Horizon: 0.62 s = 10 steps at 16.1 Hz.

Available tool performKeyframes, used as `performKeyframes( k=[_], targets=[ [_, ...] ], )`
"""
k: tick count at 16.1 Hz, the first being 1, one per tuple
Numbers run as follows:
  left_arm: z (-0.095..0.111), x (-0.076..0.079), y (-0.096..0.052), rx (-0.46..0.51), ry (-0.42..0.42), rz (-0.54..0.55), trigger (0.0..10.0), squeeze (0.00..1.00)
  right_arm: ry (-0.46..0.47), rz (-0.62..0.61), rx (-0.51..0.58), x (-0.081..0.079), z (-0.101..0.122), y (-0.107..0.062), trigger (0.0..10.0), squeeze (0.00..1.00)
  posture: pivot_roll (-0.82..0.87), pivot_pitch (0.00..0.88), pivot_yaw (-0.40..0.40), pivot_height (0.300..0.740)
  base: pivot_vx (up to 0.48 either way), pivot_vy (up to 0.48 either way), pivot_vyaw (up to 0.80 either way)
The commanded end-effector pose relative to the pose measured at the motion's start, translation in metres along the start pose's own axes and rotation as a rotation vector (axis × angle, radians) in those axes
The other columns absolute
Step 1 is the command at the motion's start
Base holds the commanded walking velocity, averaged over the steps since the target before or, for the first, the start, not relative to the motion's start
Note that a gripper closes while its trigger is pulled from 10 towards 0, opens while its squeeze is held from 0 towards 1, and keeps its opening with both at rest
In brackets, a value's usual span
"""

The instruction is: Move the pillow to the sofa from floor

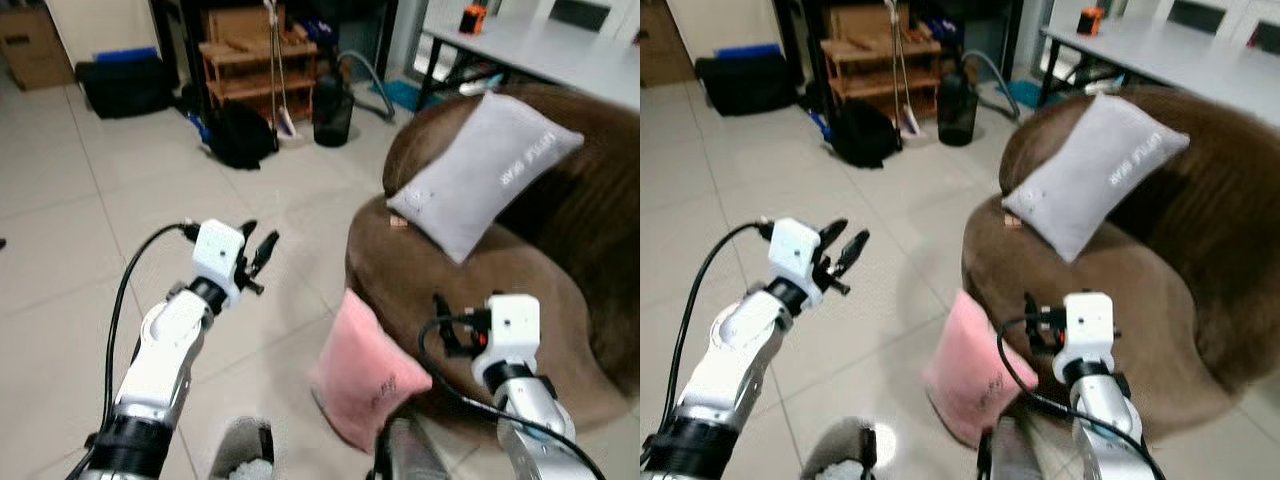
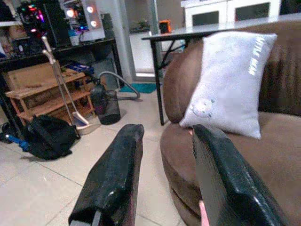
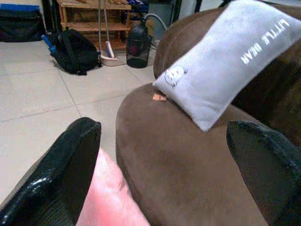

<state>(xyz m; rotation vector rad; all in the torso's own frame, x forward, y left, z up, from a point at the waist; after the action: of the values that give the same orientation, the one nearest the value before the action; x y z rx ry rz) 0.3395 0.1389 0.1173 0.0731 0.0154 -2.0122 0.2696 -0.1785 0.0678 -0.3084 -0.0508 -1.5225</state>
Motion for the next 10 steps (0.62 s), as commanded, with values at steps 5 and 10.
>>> performKeyframes(
  k=[5, 10],
  targets=[
    [0.0029, -0.0036, -0.0005, 0.012, 0.029, 0.013, 10.0, 0.0, -0.039, 0.0, -0.011, 0.0017, -0.0031, 0.0019, 10.0, 0.0, 0.06, 0.0, -0.03, 0.565, 0.0, 0.0, 0.0],
    [0.0024, -0.003, -0.0013, 0.016, 0.019, 0.011, 10.0, 0.0, -0.054, 0.01, -0.01, 0.0007, -0.0031, 0.0027, 10.0, 0.0, 0.06, 0.0, -0.038, 0.565, 0.205, 0.0, 0.0]
  ],
)
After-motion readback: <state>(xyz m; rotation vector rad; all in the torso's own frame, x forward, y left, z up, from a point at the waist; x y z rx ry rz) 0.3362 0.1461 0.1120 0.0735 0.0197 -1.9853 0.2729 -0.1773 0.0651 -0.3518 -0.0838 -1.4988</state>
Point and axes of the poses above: a point about 5 cm out from each wrist's last joint towards the gripper, its own y axis pointing out of the wrist towards the gripper, its own z axis along the axis of the wrist's last joint, x = y × z, the point moved 5 cm from there along y, pointing out of the wrist towards the gripper, and after that the axes turned 8 degrees about -y, right-handed, at the moved point
